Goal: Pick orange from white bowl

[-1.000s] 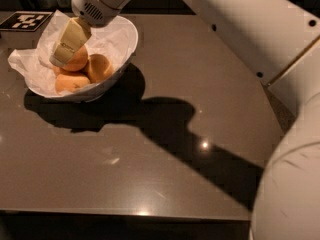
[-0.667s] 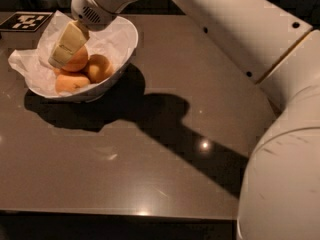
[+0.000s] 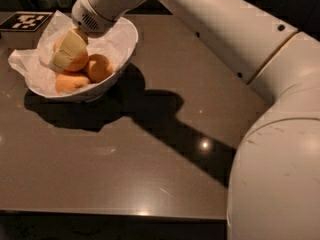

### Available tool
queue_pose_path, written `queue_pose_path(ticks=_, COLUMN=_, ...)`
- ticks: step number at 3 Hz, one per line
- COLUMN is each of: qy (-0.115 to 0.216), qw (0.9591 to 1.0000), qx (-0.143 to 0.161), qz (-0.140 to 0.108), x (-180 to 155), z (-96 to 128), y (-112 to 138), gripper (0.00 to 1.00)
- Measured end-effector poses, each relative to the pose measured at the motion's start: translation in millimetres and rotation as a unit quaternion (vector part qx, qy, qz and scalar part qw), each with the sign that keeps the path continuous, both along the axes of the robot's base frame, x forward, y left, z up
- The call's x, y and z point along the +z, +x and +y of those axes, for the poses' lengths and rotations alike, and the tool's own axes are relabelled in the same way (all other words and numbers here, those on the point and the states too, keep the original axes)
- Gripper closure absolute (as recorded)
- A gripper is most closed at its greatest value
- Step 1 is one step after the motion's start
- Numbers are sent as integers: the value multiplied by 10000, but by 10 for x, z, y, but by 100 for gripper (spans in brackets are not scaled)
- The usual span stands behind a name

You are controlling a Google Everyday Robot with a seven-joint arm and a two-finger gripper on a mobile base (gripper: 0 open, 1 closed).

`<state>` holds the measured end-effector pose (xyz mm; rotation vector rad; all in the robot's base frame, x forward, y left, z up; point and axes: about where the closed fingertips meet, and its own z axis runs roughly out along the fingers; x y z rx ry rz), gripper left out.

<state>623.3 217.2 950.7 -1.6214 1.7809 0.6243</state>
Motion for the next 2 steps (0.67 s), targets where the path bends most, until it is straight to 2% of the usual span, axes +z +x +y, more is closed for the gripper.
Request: queue_pose_path(ticks=2, qy=-40, qw=9998, qx=54, qz=164, x=-137, z=93, y=47, gripper=0)
